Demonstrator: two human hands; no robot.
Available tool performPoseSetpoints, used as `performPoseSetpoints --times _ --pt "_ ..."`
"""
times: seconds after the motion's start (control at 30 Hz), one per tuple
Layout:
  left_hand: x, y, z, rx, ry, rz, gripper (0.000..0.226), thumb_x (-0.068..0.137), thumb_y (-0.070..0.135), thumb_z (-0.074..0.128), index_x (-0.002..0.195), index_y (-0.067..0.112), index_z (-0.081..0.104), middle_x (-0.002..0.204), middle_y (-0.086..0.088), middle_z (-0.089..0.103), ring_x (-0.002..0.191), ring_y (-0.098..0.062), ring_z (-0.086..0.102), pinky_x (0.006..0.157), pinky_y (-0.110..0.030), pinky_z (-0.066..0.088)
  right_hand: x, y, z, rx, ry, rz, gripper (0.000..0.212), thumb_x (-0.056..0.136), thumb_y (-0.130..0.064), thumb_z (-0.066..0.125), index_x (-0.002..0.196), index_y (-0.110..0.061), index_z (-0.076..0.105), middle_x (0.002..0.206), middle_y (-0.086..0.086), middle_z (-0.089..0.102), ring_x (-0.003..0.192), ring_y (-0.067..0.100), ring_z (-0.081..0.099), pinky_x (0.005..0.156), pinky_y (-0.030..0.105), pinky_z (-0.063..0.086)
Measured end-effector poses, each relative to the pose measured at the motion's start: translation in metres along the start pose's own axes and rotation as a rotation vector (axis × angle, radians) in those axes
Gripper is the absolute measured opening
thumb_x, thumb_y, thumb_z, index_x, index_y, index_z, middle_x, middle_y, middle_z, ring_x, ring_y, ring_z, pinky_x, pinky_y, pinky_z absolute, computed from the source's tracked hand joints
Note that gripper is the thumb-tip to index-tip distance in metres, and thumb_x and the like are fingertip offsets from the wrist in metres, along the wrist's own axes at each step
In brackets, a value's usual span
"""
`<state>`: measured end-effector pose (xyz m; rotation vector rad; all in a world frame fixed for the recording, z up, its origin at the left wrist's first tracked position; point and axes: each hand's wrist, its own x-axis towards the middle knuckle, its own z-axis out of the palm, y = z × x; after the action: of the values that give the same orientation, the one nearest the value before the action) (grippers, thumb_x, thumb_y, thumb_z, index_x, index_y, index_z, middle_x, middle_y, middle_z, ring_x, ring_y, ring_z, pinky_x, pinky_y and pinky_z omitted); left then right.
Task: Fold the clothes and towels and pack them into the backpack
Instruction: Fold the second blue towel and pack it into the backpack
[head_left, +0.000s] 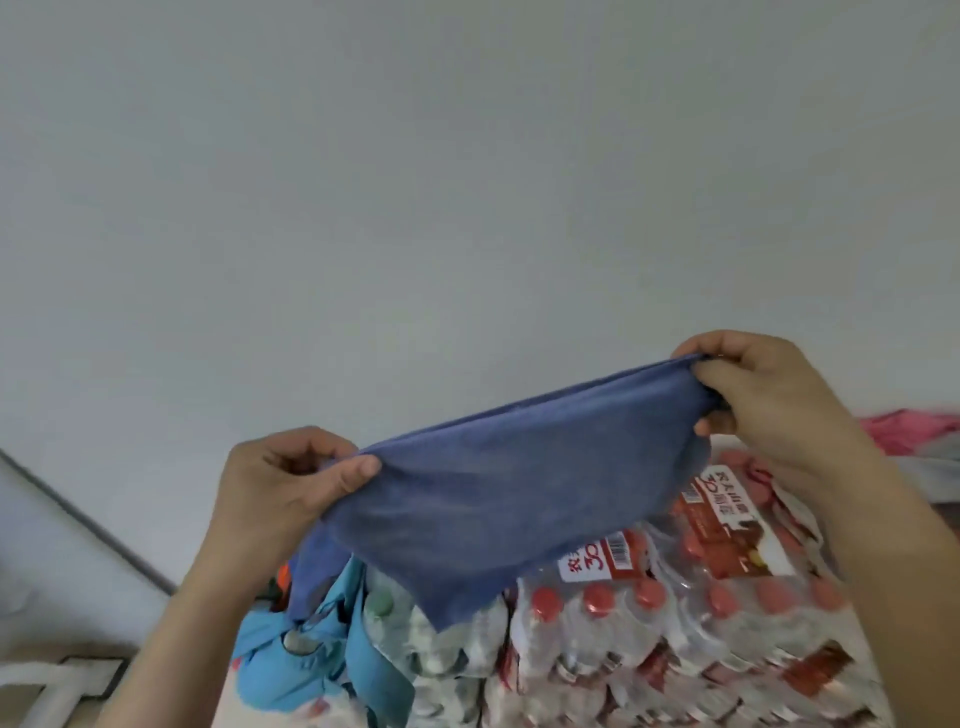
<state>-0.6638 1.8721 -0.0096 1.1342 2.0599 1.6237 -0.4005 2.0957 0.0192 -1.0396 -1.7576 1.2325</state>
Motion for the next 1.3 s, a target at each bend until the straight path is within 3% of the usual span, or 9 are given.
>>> performPoseSetpoints --times 0.07,0.17,0.4,0.5,0.57,0.77,0.93,1.1,1.3 --pt "-0.005 0.025 -0.004 -0.084 -0.137 0.026 0.011 0.065 0.028 0.085 0.067 0.026 0.074 0.048 0.002 0.059 0.044 -0.006 0.049 0.044 -0.015 0.041 -0.023 -0.002 -0.029 0.016 0.025 -0.002 0.031 0.091 0.005 0.043 0.084 -0.015 0.067 0.075 0.003 0.061 0.061 0.012 0.052 0.041 0.018 0.044" --pt "-0.011 0.043 -0.009 -0.077 -0.31 0.058 0.062 0.034 0.069 0.084 0.081 0.029 0.077 0.051 -0.004 0.062 0.048 -0.01 0.055 0.049 -0.017 0.047 -0.057 0.0 -0.062 0.034 0.083 -0.032 0.028 0.092 0.001 0.048 0.086 -0.018 0.069 0.071 -0.001 0.064 0.054 0.011 0.05 0.039 0.018 0.041" --pt "-0.009 0.045 0.003 0.012 -0.57 -0.008 0.043 0.047 0.047 0.085 0.074 0.015 0.076 0.073 -0.009 0.073 0.068 -0.013 0.068 0.063 -0.019 0.053 -0.079 0.033 -0.071 0.102 0.191 0.048 0.033 0.093 0.003 0.046 0.087 -0.022 0.067 0.086 -0.003 0.068 0.067 0.003 0.061 0.044 0.015 0.047" --pt "0.004 0.009 0.024 0.053 -0.521 -0.102 0.009 0.072 0.019 0.082 0.07 0.014 0.075 0.07 -0.004 0.071 0.064 -0.008 0.063 0.061 -0.016 0.049 -0.064 0.067 -0.051 0.089 0.17 0.122 0.02 0.093 -0.004 0.056 0.09 -0.022 0.064 0.094 -0.004 0.065 0.078 0.006 0.059 0.047 0.015 0.051" --pt "0.015 -0.03 0.041 0.108 -0.479 -0.174 0.015 0.079 0.005 0.072 0.067 0.013 0.074 0.065 -0.001 0.068 0.06 -0.007 0.057 0.06 -0.017 0.046 -0.052 0.097 -0.033 -0.025 0.131 0.18 0.018 0.088 -0.004 0.063 0.09 -0.022 0.061 0.094 0.001 0.063 0.077 0.009 0.058 0.051 0.016 0.054" --pt "0.052 -0.114 0.087 0.168 -0.325 -0.319 0.014 0.081 0.009 0.072 0.067 0.008 0.073 0.051 0.005 0.062 0.046 -0.002 0.05 0.052 -0.018 0.042 -0.005 0.168 0.02 -0.239 0.235 0.26 0.012 0.088 -0.006 0.061 0.082 -0.016 0.06 0.08 0.005 0.06 0.078 0.031 0.062 0.069 0.051 0.056" --pt "0.089 -0.155 0.11 0.166 -0.217 -0.362 0.019 0.086 0.019 0.069 0.068 0.012 0.065 0.049 0.007 0.06 0.052 -0.016 0.051 0.056 -0.031 0.041 0.043 0.19 0.05 -0.368 0.282 0.282 0.012 0.089 -0.007 0.056 0.085 -0.003 0.067 0.078 0.013 0.066 0.073 0.026 0.061 0.07 0.04 0.051" --pt "0.111 -0.179 0.131 0.167 -0.104 -0.459 0.017 0.08 0.023 0.075 0.068 0.016 0.064 0.057 0.0 0.064 0.049 -0.017 0.052 0.055 -0.036 0.049 0.078 0.211 0.069 -0.404 0.369 0.328 0.02 0.087 -0.01 0.057 0.102 -0.01 0.071 0.096 0.011 0.072 0.093 0.029 0.065 0.086 0.033 0.048" --pt "0.125 -0.188 0.149 0.25 -0.081 -0.44 0.018 0.079 0.03 0.076 0.069 0.021 0.063 0.061 0.005 0.067 0.055 -0.017 0.061 0.056 -0.036 0.053 0.097 0.218 0.075 -0.585 0.406 0.314 0.017 0.091 -0.009 0.052 0.107 -0.007 0.058 0.094 0.018 0.067 0.088 0.036 0.06 0.072 0.032 0.038"
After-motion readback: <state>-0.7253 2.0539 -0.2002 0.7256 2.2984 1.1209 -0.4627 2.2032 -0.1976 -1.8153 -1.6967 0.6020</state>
